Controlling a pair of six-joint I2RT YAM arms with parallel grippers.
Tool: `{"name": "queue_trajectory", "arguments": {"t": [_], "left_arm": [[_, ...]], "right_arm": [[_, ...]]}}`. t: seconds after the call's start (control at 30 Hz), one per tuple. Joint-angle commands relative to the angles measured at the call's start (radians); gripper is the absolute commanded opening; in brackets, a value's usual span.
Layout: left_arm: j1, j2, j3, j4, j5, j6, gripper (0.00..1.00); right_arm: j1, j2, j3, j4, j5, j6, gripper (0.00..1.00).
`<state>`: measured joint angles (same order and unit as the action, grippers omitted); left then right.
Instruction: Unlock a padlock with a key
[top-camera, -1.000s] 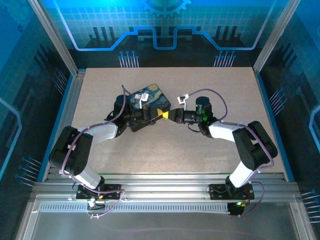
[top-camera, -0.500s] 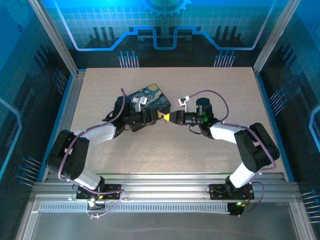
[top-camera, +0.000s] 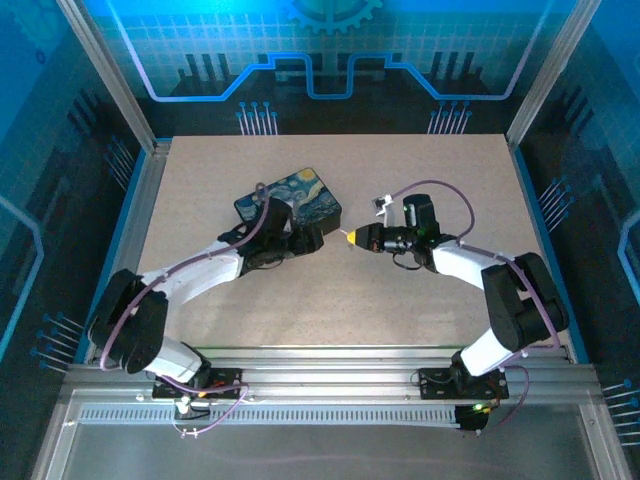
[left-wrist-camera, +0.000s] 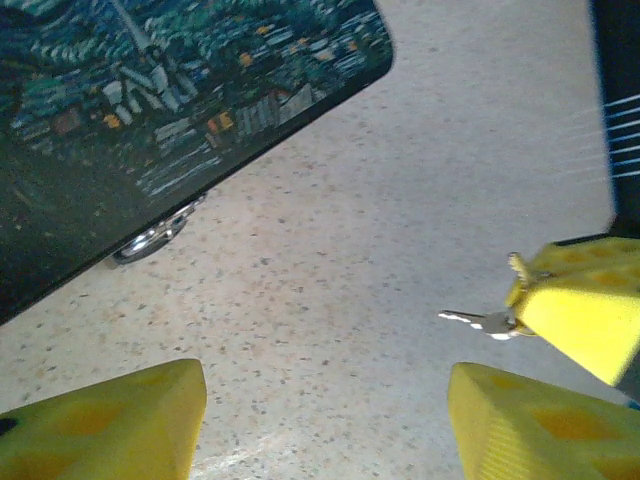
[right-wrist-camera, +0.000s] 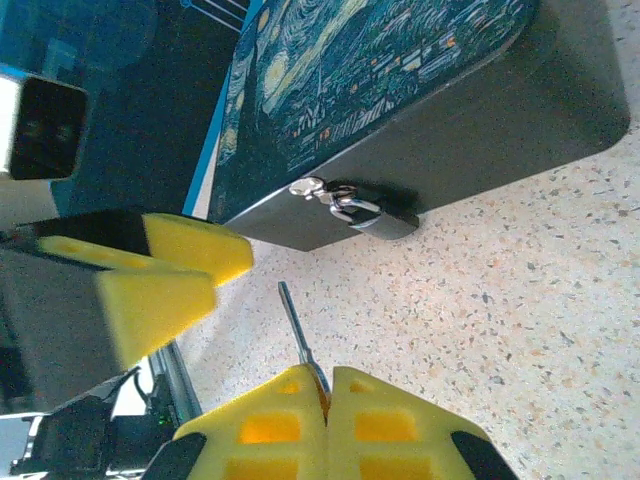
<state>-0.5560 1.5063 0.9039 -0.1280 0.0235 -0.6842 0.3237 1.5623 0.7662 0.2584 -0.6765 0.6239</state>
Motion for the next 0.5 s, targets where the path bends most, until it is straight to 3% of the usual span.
{"name": "queue_trajectory", "arguments": {"t": [0.0, 0.33, 0.47], "left_arm": [[-0.04, 0.086, 0.041, -0.057, -0.187, -0.054, 0.66], [-0.124, 0.306, 0.19, -0.082, -0.449, -0.202, 0.67], [-0.15, 0.379, 0.273, -0.17, -0.577, -0.27, 0.67]], "right_arm": [[-0.017, -0.045, 0.035, -0.087, 0.014, -0.065, 0.0], [-0.052, -0.061, 0.019, -0.09, -0.029, -0.09, 0.0], [-0.064, -0.052, 0.009, -0.061, -0.055, -0.085, 0.0]]}}
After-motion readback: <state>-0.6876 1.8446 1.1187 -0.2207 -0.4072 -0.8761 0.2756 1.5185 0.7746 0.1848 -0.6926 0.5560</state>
